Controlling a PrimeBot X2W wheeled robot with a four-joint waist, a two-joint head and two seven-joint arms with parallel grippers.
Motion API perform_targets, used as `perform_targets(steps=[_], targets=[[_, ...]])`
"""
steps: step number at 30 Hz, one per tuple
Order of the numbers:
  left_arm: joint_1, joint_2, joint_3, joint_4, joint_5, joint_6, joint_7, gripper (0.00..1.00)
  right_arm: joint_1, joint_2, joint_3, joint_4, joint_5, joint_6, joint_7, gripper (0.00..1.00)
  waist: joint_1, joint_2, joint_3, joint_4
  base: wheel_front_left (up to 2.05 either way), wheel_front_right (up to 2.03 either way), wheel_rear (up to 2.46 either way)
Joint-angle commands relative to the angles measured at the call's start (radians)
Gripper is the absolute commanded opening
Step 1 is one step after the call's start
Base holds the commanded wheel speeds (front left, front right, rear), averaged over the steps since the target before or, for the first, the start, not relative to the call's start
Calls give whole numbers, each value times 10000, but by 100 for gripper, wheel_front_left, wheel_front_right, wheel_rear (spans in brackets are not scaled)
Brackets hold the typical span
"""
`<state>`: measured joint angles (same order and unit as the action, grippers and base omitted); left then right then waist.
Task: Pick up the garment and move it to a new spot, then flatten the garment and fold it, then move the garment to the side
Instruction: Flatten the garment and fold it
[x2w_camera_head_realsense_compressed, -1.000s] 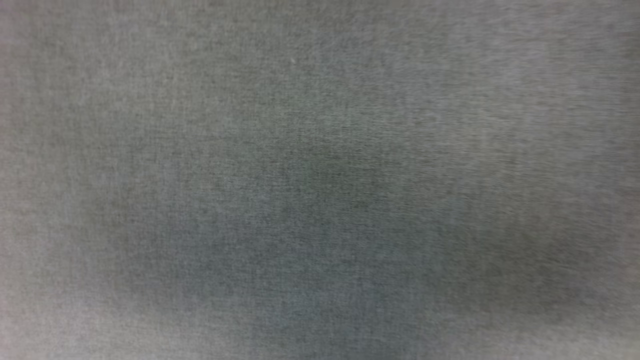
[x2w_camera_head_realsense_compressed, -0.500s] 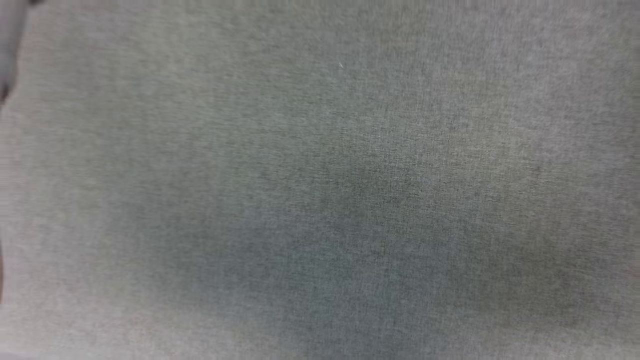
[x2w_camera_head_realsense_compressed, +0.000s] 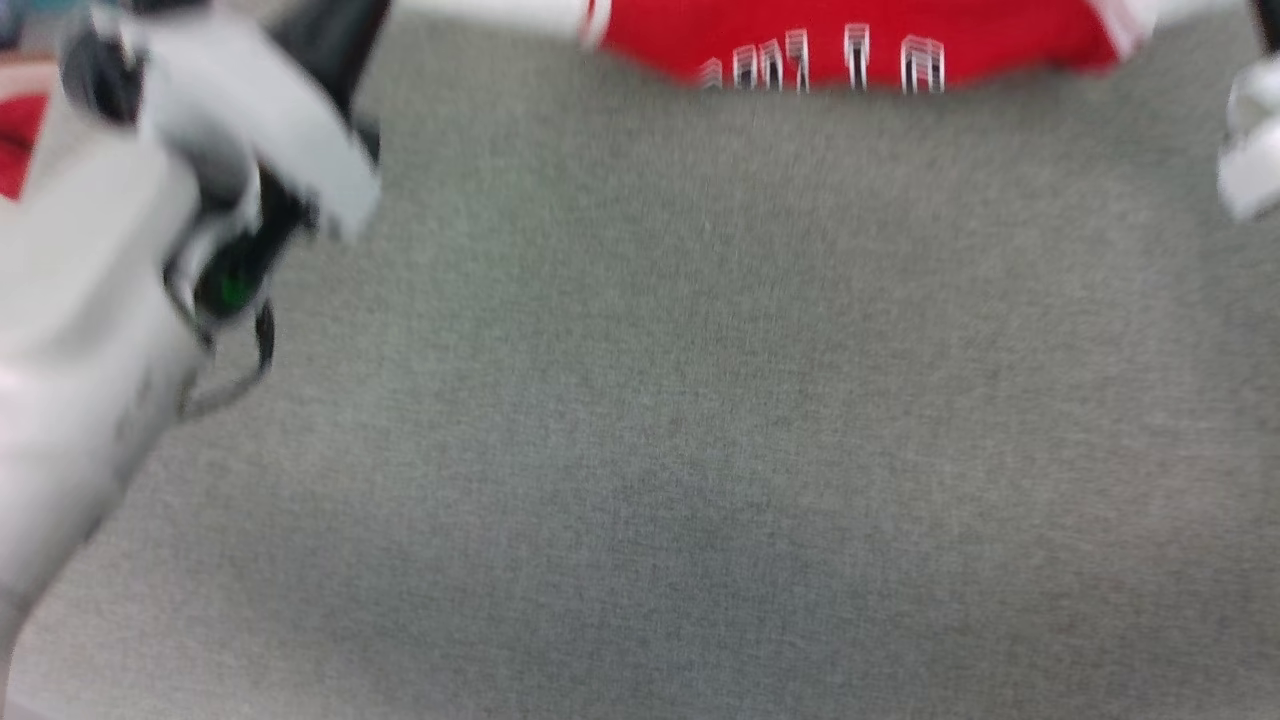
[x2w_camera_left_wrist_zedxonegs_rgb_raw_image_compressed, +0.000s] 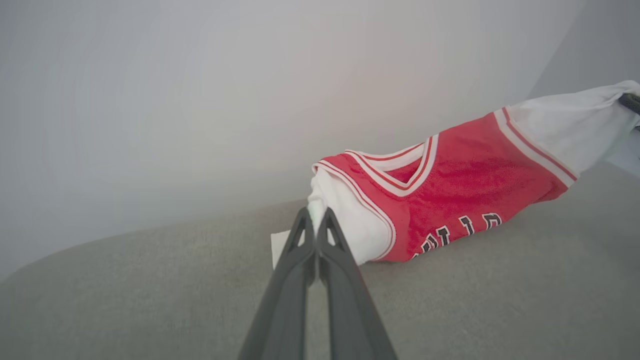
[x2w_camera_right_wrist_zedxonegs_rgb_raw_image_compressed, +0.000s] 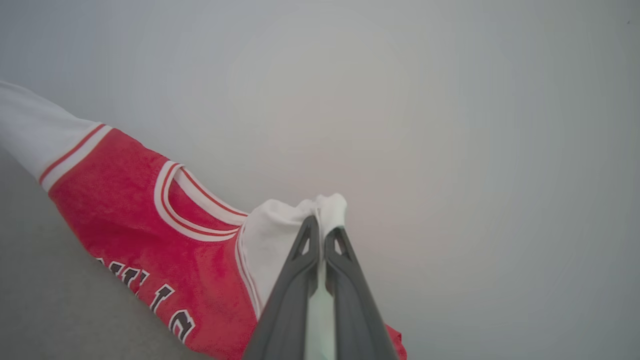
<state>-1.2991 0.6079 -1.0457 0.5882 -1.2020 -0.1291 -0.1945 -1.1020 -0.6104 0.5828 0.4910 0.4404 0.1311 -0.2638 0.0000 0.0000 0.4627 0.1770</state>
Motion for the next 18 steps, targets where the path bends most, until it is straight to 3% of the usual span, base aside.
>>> perform_targets(steps=[1, 7, 10, 18], targets=[[570, 227, -126, -206, -106, -26, -51, 0, 615, -162, 29, -293, 262, -6, -4, 0, 0, 0, -1305, -134, 0, 0, 0], [2942, 1377, -617, -1758, -522, 359, -83, 0, 3408, -846, -214, -1624, 537, -6, -6, 0, 0, 0, -2254, -246, 0, 0, 0], [4013, 2041, -756, -2727, -682, 836, -236, 0, 4652, -1164, -293, -2310, 314, -6, -4, 0, 0, 0, -2596, -221, 0, 0, 0], [6346, 3121, -1115, -4982, -903, 1856, -548, 0, 7438, -2016, -1375, -4469, -1571, -8, -6, 0, 0, 0, -2988, -62, 0, 0, 0]])
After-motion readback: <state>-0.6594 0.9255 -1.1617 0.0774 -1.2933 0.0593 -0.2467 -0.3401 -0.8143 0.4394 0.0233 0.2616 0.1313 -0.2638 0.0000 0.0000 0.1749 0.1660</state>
